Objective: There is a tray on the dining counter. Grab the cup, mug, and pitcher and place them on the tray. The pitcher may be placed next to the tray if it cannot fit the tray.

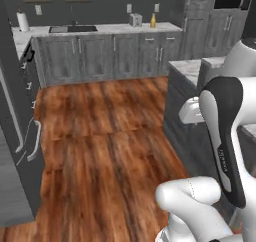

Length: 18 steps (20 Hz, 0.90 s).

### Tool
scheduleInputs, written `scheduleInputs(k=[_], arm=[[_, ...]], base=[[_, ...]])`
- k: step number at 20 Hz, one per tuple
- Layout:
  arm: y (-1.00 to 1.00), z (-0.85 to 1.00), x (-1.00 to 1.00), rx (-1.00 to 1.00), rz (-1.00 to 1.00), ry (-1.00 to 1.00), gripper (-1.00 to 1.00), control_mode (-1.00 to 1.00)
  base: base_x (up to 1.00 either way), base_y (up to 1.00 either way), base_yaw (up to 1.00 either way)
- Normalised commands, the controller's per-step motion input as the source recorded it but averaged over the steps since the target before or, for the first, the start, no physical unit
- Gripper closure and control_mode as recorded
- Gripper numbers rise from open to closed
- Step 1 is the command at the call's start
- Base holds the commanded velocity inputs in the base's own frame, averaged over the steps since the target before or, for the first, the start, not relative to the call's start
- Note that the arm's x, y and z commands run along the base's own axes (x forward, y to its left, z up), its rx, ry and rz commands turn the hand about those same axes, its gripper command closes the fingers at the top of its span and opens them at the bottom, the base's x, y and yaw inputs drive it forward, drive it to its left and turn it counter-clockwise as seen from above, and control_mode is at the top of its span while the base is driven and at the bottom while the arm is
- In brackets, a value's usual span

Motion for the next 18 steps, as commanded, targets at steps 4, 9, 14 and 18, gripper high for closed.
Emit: scheduleInputs(k=[4, 9, 14, 18], arm=[[0.00, 0.00, 0.00, 0.00, 0.00, 0.00, -1.00, 1.00], [0.00, 0.00, 0.00, 0.00, 0.00, 0.00, -1.00, 1.00], [0.00, 0.00, 0.00, 0.00, 0.00, 0.00, -1.00, 1.00], [0.00, 0.00, 0.00, 0.00, 0.00, 0.00, -1.00, 1.00]], base=[[1.00, 0.85, 0.00], [1.00, 0.55, 0.00], [1.00, -0.03, -0.01], [1.00, -0.35, 0.00]])
